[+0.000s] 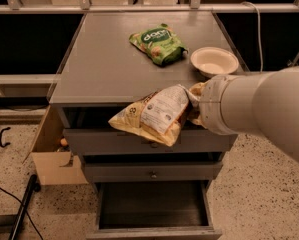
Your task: Place brown chip bag into bottom drawer
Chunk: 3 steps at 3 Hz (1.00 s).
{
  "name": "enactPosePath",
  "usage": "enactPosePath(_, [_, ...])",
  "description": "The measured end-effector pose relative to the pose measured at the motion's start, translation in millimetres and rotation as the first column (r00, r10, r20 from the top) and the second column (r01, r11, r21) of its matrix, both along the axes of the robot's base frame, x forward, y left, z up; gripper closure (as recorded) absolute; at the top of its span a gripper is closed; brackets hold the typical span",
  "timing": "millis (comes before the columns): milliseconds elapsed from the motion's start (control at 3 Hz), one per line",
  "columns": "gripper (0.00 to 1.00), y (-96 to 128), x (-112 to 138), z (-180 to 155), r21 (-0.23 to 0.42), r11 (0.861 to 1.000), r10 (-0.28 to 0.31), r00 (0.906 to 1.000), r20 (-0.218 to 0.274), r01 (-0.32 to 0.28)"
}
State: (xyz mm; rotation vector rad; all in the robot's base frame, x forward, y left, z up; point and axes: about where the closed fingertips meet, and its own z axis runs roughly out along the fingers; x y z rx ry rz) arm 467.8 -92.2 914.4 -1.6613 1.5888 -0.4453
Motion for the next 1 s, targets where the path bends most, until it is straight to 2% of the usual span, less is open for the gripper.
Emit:
enactPosePath(667, [1.0,-41.1,12.6,-45.6,-0.046,0.994,-0.098,0.9941,-0.047,0.096])
enactPosePath(1000, [1.0,-63.3,16.0,-74.2,-0.048,0.989,-0.147,0.9853,-0.088,0.143])
